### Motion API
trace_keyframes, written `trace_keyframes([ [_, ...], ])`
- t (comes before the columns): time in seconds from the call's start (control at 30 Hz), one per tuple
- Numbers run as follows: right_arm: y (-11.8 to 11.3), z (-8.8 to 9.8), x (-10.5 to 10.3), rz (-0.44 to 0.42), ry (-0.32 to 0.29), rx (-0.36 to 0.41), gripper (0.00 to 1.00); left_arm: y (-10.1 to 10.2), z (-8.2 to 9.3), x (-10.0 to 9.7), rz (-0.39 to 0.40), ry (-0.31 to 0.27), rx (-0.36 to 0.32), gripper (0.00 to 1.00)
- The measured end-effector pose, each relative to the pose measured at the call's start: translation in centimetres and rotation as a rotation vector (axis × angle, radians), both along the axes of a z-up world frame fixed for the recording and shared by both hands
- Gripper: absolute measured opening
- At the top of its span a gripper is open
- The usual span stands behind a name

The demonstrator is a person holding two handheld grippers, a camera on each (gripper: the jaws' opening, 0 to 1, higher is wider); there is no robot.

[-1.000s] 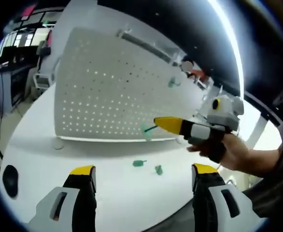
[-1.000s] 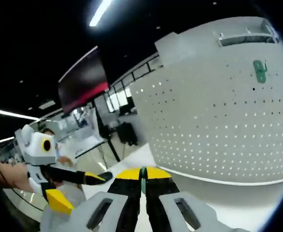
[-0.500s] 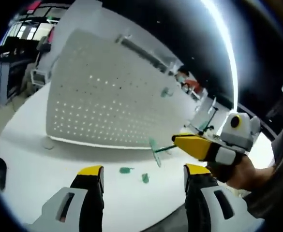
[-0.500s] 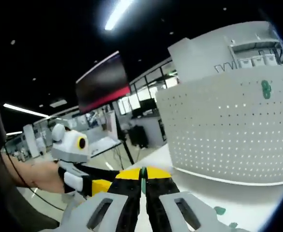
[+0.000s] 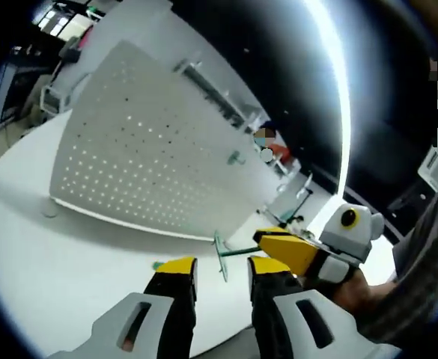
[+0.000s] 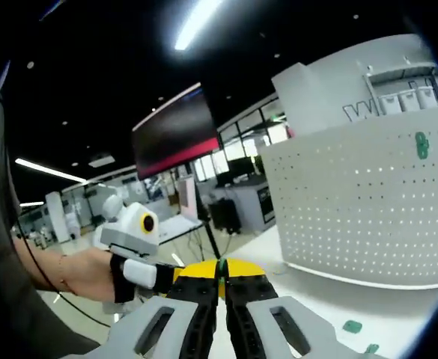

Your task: Insert the hook assembly into the mounting plate slot until the hook locks in place.

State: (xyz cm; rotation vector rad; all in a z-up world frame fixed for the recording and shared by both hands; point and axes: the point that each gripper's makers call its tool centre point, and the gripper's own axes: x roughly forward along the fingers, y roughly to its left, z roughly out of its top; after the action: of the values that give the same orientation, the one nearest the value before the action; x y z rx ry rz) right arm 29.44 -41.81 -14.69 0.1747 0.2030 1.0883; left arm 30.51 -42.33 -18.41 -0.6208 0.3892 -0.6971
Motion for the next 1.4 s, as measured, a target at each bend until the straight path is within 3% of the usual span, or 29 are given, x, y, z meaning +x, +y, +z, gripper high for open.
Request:
trace_keyframes([
  [0.1, 0.1, 0.3, -0.2, 0.007, -0.006, 0.01, 0.0, -0.2, 0.3, -0.2, -0.012, -0.005, -0.011, 0.11],
  [0.5, -0.1, 1.0, -0.5, 0.009, -0.007, 0.047, 0.0, 0.0, 0.7, -0.5, -0.003, -0.043, -0.006, 0.04],
  [0.9, -0.6, 0.7, -0.6, -0.004, 0.053, 0.056, 0.0, 0.0, 0.7, -0.5, 0.003, -0.104, 0.132, 0.02],
  [1.0, -0.9, 1.1, -0.5, 0.0, 0.153, 0.131, 0.01, -0.2, 0.9, -0.5, -0.008, -0.09, 0.11, 0.02],
  [1.17, -1.0, 1.0, -0.4, -0.001, 0.122, 0.1, 0.03, -0.6, 1.3, -0.4, -0.022, -0.116, 0.171, 0.02],
  [1.3, -0.8, 1.5, -0.7, 0.011, 0.162, 0.14, 0.13, -0.6, 1.1, -0.2, -0.021, -0.134, 0.272, 0.01],
  [1.33, -0.9, 1.6, -0.6, 0.004, 0.168, 0.143, 0.15, -0.4, 1.7, 0.0, -0.006, -0.181, 0.306, 0.01],
  [1.4, -1.0, 2.0, -0.5, -0.003, 0.168, 0.155, 0.16, -0.6, 2.1, -0.1, -0.001, -0.179, 0.312, 0.01],
])
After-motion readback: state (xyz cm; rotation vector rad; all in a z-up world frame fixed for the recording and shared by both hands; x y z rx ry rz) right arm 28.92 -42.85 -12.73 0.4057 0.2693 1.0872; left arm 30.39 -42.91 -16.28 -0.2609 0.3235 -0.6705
